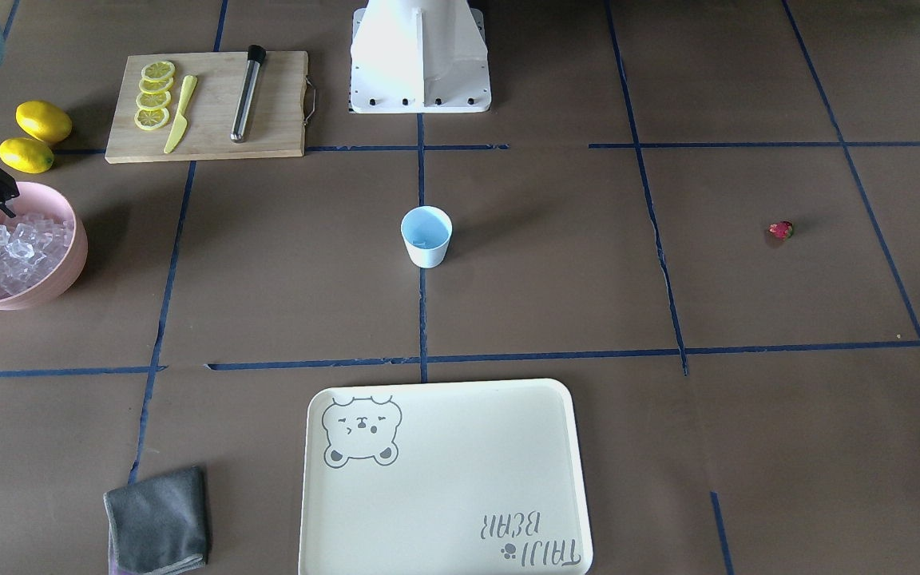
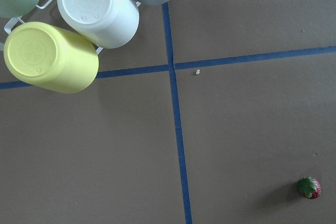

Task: Put ice and strawberries in cup
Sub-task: 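Lower the right gripper into the bowl and grasp another ice cube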

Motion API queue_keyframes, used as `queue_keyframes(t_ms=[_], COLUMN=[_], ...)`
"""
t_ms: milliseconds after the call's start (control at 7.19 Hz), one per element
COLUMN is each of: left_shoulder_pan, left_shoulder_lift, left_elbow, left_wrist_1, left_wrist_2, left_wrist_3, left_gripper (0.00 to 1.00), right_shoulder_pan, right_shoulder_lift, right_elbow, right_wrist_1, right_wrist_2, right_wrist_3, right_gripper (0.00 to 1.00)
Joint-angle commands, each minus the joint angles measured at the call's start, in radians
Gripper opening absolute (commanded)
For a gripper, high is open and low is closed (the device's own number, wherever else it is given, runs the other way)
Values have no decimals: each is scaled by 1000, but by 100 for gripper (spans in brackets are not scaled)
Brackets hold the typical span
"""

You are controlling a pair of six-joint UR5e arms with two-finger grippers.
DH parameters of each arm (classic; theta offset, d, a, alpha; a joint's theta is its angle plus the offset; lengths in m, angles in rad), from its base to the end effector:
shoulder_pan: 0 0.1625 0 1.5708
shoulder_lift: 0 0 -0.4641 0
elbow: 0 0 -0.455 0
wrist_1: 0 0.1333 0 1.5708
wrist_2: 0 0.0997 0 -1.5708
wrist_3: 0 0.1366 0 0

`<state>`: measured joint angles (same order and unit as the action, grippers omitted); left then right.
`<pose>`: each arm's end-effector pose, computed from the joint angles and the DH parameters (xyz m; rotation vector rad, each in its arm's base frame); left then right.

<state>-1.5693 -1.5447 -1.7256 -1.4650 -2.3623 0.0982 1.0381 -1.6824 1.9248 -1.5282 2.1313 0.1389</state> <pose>-0.0353 -0.5411 0.6617 0.0600 0.7899 0.1035 -0.2109 -0.4772 0.5975 0.0792 -0.6225 -0.4608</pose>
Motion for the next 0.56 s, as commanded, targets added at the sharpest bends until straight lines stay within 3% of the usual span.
queue_keyframes(t_ms=[0,417], left_shoulder_pan=[0,0], left_shoulder_lift=[0,0], left_elbow=[0,1], left_wrist_1=[0,-1], left_wrist_2=[0,2], left_wrist_3=[0,0], left_gripper=[100,100], right_shoulder_pan=[-16,-27], right_shoulder_lift=[19,27], right_elbow=[-36,-46], right_wrist_1=[0,0], right_wrist_2=[-1,2], right_wrist_3=[-4,-2], right_gripper=[93,84])
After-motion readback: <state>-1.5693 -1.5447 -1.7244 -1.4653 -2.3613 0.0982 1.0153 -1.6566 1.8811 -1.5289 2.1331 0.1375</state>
